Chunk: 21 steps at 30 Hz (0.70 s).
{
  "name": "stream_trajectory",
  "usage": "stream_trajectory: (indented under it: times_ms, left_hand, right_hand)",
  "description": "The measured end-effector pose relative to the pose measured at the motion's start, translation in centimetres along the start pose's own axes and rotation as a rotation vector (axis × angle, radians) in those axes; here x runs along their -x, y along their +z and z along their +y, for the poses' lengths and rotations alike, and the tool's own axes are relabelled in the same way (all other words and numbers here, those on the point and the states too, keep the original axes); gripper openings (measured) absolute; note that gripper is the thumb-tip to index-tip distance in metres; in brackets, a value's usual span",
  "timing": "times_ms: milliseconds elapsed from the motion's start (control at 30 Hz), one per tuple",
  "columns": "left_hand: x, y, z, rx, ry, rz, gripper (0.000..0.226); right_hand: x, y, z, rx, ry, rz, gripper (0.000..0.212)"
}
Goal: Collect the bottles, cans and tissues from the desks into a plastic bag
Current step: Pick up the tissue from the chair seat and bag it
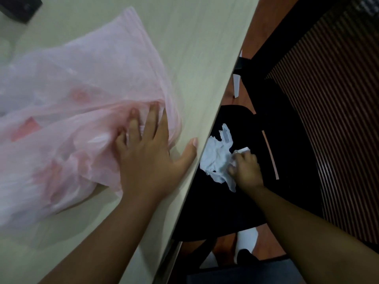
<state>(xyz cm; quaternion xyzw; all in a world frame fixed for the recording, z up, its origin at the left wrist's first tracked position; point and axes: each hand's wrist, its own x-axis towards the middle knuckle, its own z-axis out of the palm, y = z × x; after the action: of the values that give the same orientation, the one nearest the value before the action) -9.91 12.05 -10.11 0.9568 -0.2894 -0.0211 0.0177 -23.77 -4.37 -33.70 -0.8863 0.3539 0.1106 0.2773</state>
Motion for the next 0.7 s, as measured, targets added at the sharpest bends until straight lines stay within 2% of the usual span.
stream_trajectory:
  times_ms: [67,100,133,200,267,367,500,567,700]
  left_hand:
    - [0.0,0.0,0.0,0.002,0.001,0.016,0.088]
    - [0.0,0.0,0.0,0.005,0.000,0.023,0.087]
    - [0.0,0.0,0.0,0.006,-0.001,0.025,0.087]
    - [0.1,0.0,0.1,0.010,-0.002,0.031,0.086]
    - [0.1,0.0,0.1,0.008,-0.005,0.032,0.087]
    - [0.0,0.0,0.2,-0.013,-0.009,0.024,0.088]
    - [0.0,0.0,0.2,-0.013,-0.011,0.036,0.088]
    - [0.0,0.1,0.2,-0.019,-0.010,0.041,0.088]
    - [-0.1,0.1,0.2,-0.014,-0.016,0.044,0.088]
  right_hand:
    - [-0.6,0.4,-1.3,0.204,-0.026,-0.130,0.097]
    - [-1.0,0.6,-1.7,0.289,-0.046,-0.215,0.112]
    - [-1.4,1.1,-2.1,0.343,-0.081,-0.274,0.119]
    - [-2.2,1.9,-2.9,0.384,-0.144,-0.276,0.122]
    - [-3.0,3.0,-3.0,0.410,-0.123,-0.278,0.119]
    - [-3.9,3.9,-2.7,0.418,0.002,-0.402,0.105]
    - [-3.9,3.4,-1.9,0.337,-0.043,-0.302,0.072]
    - [-4.0,2.9,-1.2,0.270,-0.011,-0.337,0.058]
    - [-4.3,3.0,-0.2,0.275,-0.051,-0.350,0.051]
